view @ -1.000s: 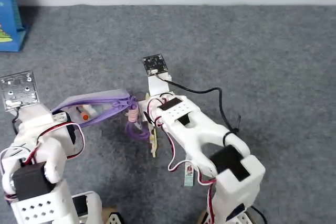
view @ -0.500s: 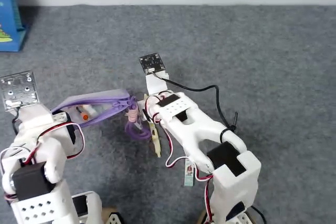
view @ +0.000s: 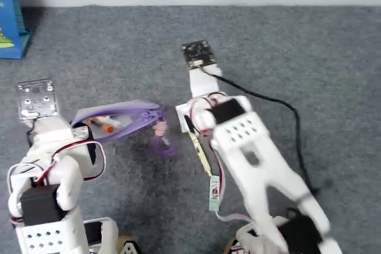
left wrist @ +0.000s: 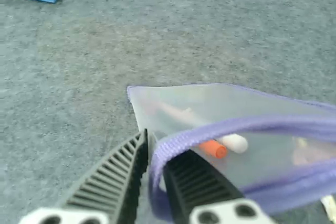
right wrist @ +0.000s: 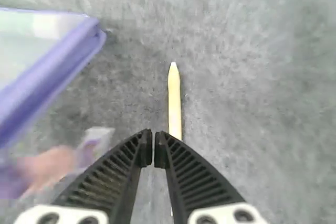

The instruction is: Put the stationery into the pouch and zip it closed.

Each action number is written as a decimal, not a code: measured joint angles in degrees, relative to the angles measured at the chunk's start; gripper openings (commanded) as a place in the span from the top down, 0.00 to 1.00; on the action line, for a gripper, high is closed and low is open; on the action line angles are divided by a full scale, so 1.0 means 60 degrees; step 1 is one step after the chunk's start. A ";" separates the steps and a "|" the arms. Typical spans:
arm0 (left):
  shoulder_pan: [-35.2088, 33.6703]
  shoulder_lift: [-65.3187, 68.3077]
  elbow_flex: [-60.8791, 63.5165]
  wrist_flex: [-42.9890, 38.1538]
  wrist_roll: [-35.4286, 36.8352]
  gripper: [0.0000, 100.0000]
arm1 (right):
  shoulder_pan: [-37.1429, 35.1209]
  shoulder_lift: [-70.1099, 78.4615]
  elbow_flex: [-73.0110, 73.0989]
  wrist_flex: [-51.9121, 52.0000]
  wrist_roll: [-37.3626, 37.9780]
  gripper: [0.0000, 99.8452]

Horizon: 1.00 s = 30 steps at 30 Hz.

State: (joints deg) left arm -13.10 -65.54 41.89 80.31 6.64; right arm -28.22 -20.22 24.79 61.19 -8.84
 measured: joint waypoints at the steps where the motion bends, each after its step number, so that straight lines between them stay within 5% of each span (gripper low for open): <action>1: 0.0029 0.0000 0.0000 0.0000 0.0059 0.99 | 0.0000 -0.0454 0.0073 0.0161 0.0044 0.99; 7: 0.0029 0.0000 0.0000 0.0000 0.0205 0.99 | -0.0044 -0.1040 0.1231 -0.0249 0.0454 0.96; 13: 0.0029 0.0000 0.0000 0.0000 0.0205 0.99 | -0.0044 0.0996 0.1289 -0.1656 0.0513 0.84; 26: 0.0029 -0.0117 0.0337 0.0000 0.0205 0.99 | -0.0073 0.6037 -0.1201 -0.2725 0.0513 0.85; 30: 0.0029 -0.0117 0.0337 0.0000 0.0205 0.99 | -0.0073 0.6696 -0.1832 -0.2725 0.0513 0.96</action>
State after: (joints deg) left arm -12.92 -66.24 43.91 80.31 7.87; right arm -28.66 19.96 13.80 44.84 -5.76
